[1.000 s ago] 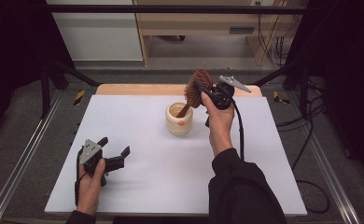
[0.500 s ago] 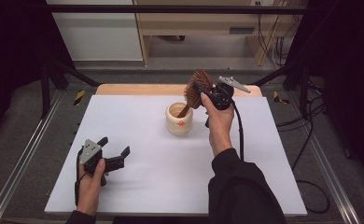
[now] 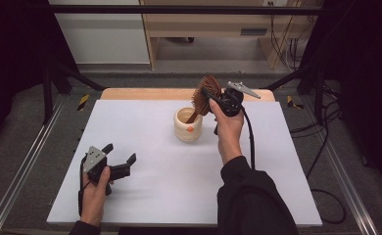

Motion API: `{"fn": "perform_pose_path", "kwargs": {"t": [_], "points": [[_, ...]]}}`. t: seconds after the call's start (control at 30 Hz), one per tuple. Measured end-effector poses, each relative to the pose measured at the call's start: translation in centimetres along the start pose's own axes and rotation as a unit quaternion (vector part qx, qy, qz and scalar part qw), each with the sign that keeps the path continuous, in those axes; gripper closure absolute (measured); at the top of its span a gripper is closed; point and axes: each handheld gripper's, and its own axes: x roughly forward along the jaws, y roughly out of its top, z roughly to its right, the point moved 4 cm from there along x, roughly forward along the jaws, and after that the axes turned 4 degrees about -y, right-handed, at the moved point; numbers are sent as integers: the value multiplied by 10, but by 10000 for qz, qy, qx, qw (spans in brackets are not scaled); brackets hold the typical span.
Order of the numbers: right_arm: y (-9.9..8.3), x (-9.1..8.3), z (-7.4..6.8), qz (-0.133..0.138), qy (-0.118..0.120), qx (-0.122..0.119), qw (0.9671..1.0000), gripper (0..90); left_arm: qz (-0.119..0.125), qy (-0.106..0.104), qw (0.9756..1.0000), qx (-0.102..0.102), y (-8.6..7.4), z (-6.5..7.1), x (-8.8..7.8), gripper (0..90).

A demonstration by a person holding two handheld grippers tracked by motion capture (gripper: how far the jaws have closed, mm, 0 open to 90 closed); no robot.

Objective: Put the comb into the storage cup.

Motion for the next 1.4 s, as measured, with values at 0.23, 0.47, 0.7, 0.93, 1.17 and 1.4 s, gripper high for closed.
{"fn": "perform_pose_path", "kwargs": {"t": [0.23,0.47,0.7,0.93,1.17,1.4], "points": [[-2,2,-1,-11,2,9,10000,506,-2,-4,10000,3,0,0,0,21],[-3,3,-2,-37,7,22,10000,506,1,0,10000,-14,0,0,0,21],[-5,5,-3,-47,9,5,10000,506,2,-11,10000,-6,0,0,0,21],[-7,6,-4,-55,-2,22,10000,506,-2,-20,10000,-7,0,0,0,21],[-9,8,-5,-76,28,6,10000,505,0,-20,10000,-8,0,0,0,21],[-12,10,-7,-113,63,18,9999,505,0,-26,10000,-4,0,0,0,21]]}}
